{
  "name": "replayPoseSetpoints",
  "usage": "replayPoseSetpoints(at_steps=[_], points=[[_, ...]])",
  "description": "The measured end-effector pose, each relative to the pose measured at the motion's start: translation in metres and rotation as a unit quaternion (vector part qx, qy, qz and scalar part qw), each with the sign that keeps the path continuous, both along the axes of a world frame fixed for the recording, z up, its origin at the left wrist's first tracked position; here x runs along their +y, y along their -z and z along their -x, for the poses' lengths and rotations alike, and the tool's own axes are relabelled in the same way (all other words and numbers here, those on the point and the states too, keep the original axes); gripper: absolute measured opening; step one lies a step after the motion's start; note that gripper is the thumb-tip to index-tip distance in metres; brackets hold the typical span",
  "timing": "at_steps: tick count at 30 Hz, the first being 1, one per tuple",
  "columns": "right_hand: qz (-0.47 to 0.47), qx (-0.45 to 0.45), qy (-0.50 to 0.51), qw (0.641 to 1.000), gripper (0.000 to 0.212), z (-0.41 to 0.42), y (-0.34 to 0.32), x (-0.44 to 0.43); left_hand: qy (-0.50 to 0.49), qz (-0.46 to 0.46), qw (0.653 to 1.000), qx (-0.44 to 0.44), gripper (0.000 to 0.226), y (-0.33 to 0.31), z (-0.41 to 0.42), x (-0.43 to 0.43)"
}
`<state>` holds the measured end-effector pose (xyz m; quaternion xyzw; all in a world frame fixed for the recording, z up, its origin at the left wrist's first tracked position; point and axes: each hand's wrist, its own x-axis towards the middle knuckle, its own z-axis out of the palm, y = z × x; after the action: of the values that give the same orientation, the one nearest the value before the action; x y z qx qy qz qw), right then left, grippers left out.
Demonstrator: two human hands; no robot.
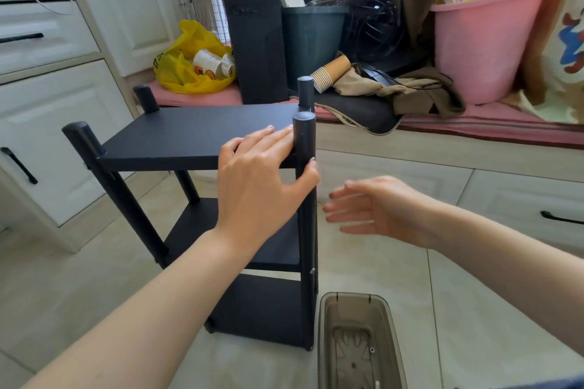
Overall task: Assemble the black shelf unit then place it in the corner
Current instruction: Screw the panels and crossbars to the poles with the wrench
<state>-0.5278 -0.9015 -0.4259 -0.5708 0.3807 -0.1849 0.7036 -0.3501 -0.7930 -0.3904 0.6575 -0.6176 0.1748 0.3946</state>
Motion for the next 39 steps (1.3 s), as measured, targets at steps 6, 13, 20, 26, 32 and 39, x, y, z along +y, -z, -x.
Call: replayPoseSetpoints(at_steps=[6,13,20,26,32,39], points=[[0.002,0.259,-0.187,0.948,0.026,0.007,0.067,-0.019,-0.012,0.029,0.999,-0.027,0.044,0.005,-0.001,-0.004],[-0.033,0.390,-0.244,0.887,0.029,0.006,0.199,-0.013,-0.029,0.061,0.996,-0.062,0.039,0.012,-0.004,-0.009],[0.223,0.510,-0.240,0.795,0.027,0.004,0.308,0.018,-0.024,0.071,0.995,-0.071,0.034,0.013,-0.002,-0.009],[0.356,0.589,-0.309,0.656,0.038,0.007,0.353,0.029,-0.033,0.064,0.995,-0.062,0.036,0.012,0.000,-0.009],[0.357,0.619,-0.311,0.627,0.037,0.016,0.378,0.032,-0.037,0.063,0.995,-0.063,0.035,0.014,0.001,-0.009],[0.390,0.611,-0.352,0.592,0.035,0.018,0.386,0.033,-0.038,0.056,0.996,-0.057,0.037,0.013,0.001,-0.009]])
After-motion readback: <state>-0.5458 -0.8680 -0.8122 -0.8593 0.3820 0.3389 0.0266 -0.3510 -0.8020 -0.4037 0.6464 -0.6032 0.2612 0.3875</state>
